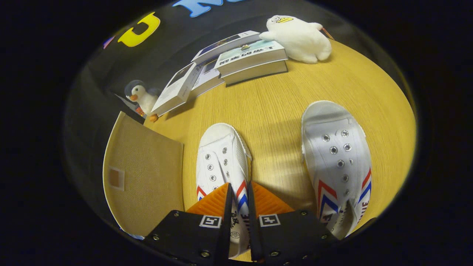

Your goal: Open the storage box then place both shoes into the box .Put the left shoe in first, then the right shoe, with the right side of both shoes facing outward in a uniform manner.

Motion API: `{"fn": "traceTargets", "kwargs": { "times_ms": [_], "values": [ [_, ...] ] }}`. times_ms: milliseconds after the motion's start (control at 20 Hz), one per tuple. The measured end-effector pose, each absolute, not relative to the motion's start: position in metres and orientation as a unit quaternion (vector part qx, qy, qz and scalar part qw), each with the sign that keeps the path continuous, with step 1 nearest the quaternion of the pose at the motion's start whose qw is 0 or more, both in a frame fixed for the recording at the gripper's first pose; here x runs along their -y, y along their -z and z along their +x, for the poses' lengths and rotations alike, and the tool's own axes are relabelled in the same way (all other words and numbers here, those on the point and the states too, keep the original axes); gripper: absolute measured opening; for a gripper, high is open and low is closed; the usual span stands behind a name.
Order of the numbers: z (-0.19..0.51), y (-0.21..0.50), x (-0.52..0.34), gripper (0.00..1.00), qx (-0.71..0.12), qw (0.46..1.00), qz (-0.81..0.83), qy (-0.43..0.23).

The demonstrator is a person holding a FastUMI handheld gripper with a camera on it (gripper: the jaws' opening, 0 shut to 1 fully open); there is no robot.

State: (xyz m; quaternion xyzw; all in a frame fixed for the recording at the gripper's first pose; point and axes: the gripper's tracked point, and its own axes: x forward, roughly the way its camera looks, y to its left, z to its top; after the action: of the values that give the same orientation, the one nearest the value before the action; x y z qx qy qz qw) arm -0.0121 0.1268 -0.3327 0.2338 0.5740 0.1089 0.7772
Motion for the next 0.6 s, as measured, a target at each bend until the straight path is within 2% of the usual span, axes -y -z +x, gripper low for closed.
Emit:
{"fn": "traceTargets", "kwargs": {
  "times_ms": [100,150,600],
  "values": [
    [-0.017,0.325,-0.115,0.22,-0.574,0.782,0.224,-0.091],
    [-0.008,0.338,-0.123,0.01,-0.57,0.783,0.236,-0.077],
    [-0.008,0.292,-0.132,0.01,-0.568,0.76,0.306,-0.081]
  ]
}}
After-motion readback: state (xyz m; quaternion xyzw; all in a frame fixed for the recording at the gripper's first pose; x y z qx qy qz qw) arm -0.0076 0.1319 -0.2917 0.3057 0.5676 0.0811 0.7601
